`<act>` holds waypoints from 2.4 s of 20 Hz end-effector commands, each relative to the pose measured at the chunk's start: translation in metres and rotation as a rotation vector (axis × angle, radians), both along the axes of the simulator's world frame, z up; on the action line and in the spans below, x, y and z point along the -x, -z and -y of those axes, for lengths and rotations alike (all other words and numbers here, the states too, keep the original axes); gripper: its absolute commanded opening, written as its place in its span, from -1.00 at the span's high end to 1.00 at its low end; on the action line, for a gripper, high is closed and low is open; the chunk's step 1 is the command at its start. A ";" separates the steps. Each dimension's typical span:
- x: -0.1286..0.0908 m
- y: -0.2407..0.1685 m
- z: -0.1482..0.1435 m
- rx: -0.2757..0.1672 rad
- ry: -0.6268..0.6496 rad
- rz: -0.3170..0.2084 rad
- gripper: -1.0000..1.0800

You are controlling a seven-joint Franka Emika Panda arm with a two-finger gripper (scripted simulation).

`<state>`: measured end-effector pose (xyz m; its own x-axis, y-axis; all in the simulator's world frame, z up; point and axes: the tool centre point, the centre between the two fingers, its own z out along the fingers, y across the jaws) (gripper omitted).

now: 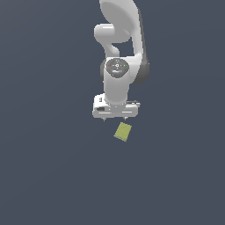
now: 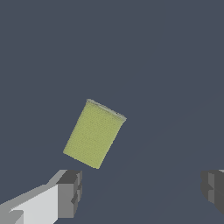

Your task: Pick up the object and move it to a goal position.

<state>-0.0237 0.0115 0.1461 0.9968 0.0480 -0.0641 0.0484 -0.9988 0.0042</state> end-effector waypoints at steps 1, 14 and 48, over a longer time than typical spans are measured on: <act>0.000 -0.001 0.001 0.000 -0.002 0.000 -0.92; -0.001 0.017 -0.011 0.001 0.085 0.013 -0.92; 0.007 0.102 -0.052 0.007 0.439 0.064 -0.92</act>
